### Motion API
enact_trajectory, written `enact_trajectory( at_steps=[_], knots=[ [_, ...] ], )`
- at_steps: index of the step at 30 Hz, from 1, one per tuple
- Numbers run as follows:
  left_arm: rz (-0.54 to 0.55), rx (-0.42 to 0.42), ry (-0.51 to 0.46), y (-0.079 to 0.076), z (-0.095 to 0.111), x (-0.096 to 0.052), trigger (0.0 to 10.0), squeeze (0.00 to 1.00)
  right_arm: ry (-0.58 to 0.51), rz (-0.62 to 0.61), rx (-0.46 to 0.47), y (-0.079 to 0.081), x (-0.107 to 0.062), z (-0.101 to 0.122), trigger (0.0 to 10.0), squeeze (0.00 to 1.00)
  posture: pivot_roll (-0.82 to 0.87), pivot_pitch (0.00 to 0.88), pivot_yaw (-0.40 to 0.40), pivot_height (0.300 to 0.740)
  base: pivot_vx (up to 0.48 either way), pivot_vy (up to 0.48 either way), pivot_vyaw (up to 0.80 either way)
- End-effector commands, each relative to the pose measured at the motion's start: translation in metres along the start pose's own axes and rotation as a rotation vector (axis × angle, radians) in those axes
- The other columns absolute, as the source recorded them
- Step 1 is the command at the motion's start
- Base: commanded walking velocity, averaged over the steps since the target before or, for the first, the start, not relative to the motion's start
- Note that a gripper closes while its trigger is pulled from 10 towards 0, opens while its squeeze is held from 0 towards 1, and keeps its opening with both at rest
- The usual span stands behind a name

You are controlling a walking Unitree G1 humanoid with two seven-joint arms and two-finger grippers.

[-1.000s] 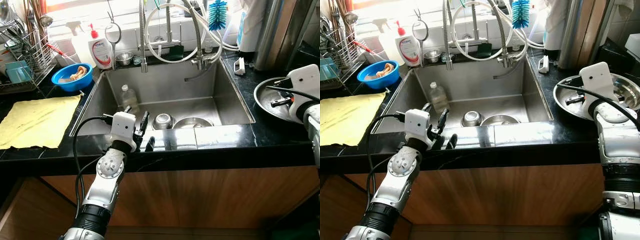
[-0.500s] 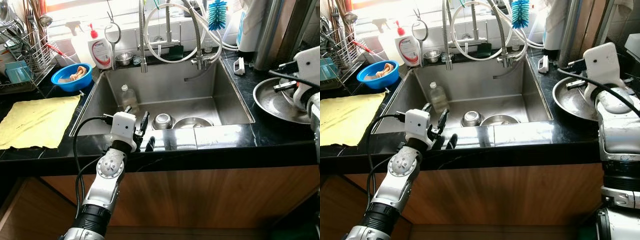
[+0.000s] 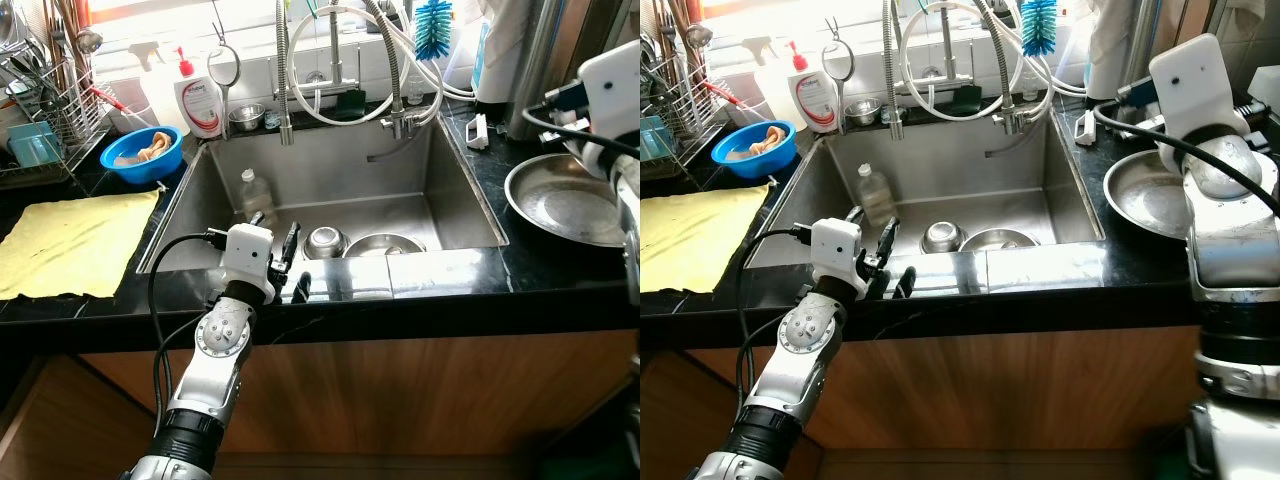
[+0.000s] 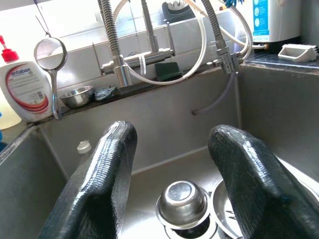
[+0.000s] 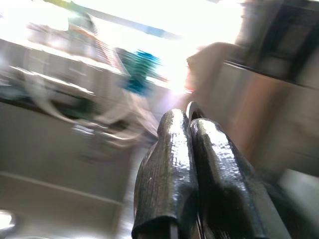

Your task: Kitchen organization

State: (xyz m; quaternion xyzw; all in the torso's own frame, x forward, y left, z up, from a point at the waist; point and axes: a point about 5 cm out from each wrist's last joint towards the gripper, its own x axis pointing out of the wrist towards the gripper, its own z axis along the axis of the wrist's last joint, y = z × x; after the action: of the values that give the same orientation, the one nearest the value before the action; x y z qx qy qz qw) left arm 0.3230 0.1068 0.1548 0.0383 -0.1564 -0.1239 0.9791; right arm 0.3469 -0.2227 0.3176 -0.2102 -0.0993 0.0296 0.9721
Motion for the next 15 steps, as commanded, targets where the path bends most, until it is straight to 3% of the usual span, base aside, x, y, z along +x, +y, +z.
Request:
enact_trajectory(
  at_steps=[1,2,3,4,6,12,15],
  knots=[
    [0.021,0.010,0.006,0.006,0.000,0.001,10.0,0.00,-0.075,0.055,0.015,0.006,0.003,0.012,10.0,0.00,-0.28,0.000,0.124,0.740,0.000,0.000,0.00],
    [0.021,0.011,0.006,0.006,0.000,0.001,10.0,0.00,-0.078,0.052,0.012,0.006,0.003,0.013,10.0,0.00,-0.28,0.000,0.124,0.740,0.000,0.000,0.00],
    [0.024,0.010,0.005,0.007,0.000,0.001,10.0,0.00,-0.090,0.114,0.068,0.013,0.004,0.012,10.0,0.00,-0.28,0.000,0.124,0.740,0.000,0.000,0.00],
    [0.030,0.011,0.002,0.008,0.001,0.000,10.0,0.00,-0.116,0.238,0.181,0.028,0.007,0.009,10.0,0.00,-0.28,0.000,0.124,0.740,0.000,0.000,0.00],
    [0.033,0.011,0.001,0.008,0.001,0.000,10.0,0.00,-0.126,0.293,0.274,0.037,0.010,0.007,10.0,0.00,-0.27,0.000,0.121,0.740,0.000,0.000,0.00],
    [0.039,0.014,0.000,0.009,0.001,0.000,10.0,0.00,-0.089,0.413,0.424,0.057,0.018,-0.012,10.0,0.00,-0.26,0.000,0.118,0.740,0.000,0.000,0.00],
    [0.041,0.016,0.001,0.009,0.001,-0.001,10.0,0.00,-0.013,0.415,0.433,0.065,0.022,-0.034,10.0,0.00,-0.26,0.000,0.116,0.740,0.000,0.000,0.00]
  ],
)
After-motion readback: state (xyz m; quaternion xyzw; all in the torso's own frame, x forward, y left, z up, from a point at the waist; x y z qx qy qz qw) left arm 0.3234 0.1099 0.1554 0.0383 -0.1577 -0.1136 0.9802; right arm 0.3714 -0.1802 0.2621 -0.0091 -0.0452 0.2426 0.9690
